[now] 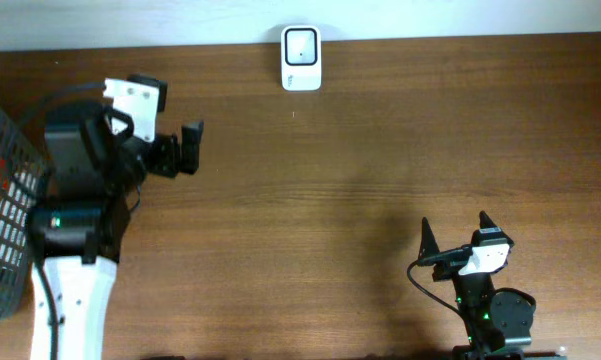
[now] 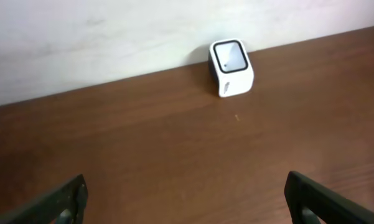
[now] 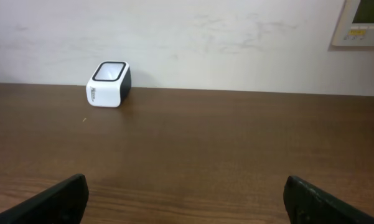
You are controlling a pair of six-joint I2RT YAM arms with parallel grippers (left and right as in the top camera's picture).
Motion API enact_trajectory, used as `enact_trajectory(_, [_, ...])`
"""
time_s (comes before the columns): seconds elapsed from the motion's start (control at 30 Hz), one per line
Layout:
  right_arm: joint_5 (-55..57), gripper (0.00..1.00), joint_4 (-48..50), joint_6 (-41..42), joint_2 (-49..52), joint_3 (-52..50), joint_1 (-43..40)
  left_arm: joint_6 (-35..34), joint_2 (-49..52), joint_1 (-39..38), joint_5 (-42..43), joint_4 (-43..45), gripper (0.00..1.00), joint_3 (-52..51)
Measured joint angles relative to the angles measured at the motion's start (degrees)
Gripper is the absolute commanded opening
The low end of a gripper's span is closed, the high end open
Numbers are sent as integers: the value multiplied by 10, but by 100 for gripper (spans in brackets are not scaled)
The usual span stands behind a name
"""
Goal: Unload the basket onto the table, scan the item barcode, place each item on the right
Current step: 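Reach the left gripper into the grey basket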
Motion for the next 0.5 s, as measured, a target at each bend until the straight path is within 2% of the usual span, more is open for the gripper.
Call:
enact_trajectory(0.17, [0,99,0,0,0,0,0,2,71,-1,16,47,99,1])
enact_trajectory(0.23, [0,99,0,0,0,0,0,-17,86,16,20,38,100,42])
enact_trajectory(0.27, [0,99,0,0,0,0,0,-27,93,31,21,31,100,76])
enact_trajectory(0.37, [0,99,0,0,0,0,0,-45,134,125,19,-66,99,308])
enact_trajectory(0.43, [0,99,0,0,0,0,0,-52,155,178,-12,-138,100,426])
enact_trajectory(0.5, [0,99,0,0,0,0,0,-69,158,217,-73,-170,95,462])
